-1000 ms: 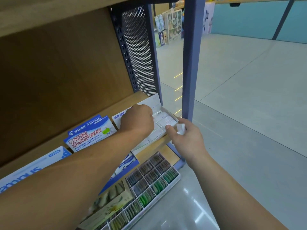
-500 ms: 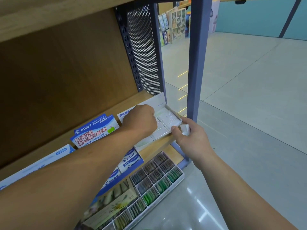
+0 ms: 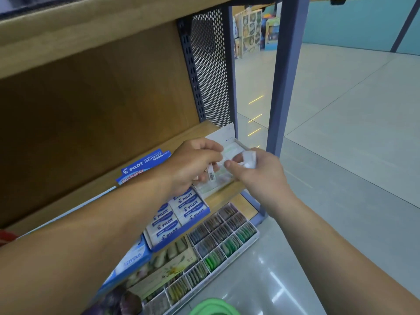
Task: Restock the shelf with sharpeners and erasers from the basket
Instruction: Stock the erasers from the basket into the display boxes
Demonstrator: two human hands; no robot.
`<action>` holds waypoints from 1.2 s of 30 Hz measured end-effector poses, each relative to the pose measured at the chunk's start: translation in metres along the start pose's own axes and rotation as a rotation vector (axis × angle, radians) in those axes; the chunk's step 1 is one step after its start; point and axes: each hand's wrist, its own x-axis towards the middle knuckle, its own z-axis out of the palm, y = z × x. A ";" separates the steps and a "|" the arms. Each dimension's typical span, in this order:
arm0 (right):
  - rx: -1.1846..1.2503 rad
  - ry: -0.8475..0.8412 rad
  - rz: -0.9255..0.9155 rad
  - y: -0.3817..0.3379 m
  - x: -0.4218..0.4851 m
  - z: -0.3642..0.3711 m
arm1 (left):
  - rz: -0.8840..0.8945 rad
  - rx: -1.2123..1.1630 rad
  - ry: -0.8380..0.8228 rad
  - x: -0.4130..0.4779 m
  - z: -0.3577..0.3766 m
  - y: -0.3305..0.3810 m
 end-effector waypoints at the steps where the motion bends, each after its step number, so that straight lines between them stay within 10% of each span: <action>1: 0.086 -0.067 0.069 -0.009 -0.004 0.003 | -0.002 -0.089 -0.034 -0.006 -0.002 0.001; 9: 0.315 -0.419 0.429 -0.020 -0.007 0.011 | 0.079 -0.373 -0.065 -0.025 -0.024 -0.007; 23: 0.132 -0.408 0.178 -0.021 -0.005 0.029 | 0.175 0.333 0.029 -0.052 -0.058 -0.014; 36: -0.091 -0.561 0.127 -0.037 -0.062 0.123 | -0.045 0.356 0.331 -0.138 -0.162 -0.068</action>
